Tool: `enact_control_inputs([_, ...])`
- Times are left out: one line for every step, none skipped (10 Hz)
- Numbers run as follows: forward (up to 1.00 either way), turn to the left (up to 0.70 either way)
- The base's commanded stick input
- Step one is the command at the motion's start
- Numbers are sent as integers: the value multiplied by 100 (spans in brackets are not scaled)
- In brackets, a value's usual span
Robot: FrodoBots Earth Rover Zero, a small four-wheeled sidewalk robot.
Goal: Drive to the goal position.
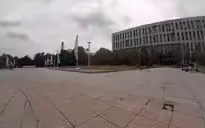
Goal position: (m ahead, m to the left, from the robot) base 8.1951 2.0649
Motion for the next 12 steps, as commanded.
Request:
enact_control_inputs([60, 0])
enact_control_inputs([60, 0])
enact_control_inputs([60, 0])
enact_control_inputs([60, 0])
enact_control_inputs([60, 0])
enact_control_inputs([60, 13])
enact_control_inputs([60, 15])
enact_control_inputs([60, 15])
enact_control_inputs([60, 15])
enact_control_inputs([60, 15])
enact_control_inputs([60, 15])
enact_control_inputs([60, 15])
